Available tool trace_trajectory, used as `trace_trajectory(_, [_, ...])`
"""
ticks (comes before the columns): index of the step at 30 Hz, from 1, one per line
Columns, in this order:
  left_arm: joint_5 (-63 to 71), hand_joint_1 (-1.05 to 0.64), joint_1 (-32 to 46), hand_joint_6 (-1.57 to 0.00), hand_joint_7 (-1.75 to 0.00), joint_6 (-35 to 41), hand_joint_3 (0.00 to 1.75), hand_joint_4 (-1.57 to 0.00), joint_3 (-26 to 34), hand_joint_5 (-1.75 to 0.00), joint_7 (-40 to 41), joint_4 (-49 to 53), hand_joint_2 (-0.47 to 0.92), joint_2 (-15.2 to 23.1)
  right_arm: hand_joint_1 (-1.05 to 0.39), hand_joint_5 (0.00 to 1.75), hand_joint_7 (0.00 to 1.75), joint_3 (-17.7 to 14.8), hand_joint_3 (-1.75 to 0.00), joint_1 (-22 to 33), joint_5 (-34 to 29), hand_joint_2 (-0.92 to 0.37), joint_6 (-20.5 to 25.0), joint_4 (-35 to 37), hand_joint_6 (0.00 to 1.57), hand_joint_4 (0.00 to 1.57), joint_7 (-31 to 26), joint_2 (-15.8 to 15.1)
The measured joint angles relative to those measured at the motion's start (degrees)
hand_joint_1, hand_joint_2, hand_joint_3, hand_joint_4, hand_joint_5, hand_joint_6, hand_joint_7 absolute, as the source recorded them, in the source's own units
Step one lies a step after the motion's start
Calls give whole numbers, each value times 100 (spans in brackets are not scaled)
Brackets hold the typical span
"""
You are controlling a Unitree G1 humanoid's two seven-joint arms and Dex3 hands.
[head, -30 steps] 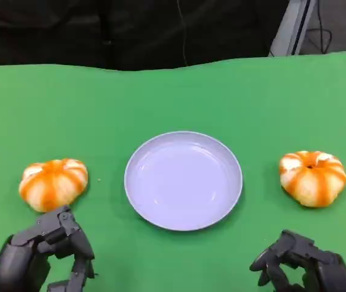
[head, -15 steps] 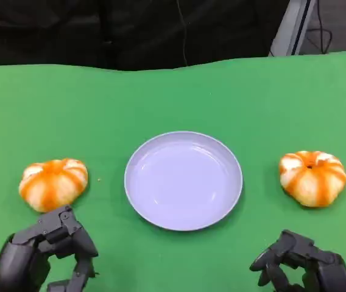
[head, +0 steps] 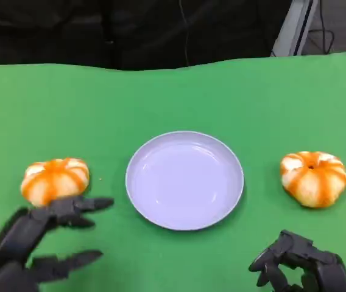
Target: Grasp the bread from the table and place it into the plate.
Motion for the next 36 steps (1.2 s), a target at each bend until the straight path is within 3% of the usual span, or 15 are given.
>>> trace_trajectory(7, [493,-57,-246,-48,0,98,14,-41,-10,-32,267,-12,92,130,-69,156,122,-7,-50,1,-4,-89,0,0,90,85,-3,1])
trace_trajectory(10, [1142,-67,-445,-40,0,151,16,-34,-146,-28,537,128,92,234,-69,156,122,-14,-51,9,-9,-89,5,-1,90,85,-14,0])
trace_trajectory(16, [2470,-70,-1397,-35,0,376,18,-30,-530,-25,1341,995,92,612,-70,157,122,2,-51,43,-1,-88,20,-37,90,85,6,2])
trace_trajectory(21, [2732,-70,-1962,-30,0,570,20,-23,-907,-20,1565,1876,92,619,-69,157,121,1,-51,55,2,-88,33,-91,90,85,7,4])
trace_trajectory(36, [3157,-70,-3382,-31,-1,1271,27,-24,-1935,-17,2345,4398,92,483,-69,154,120,9,-51,67,18,-89,16,-110,90,85,15,12])
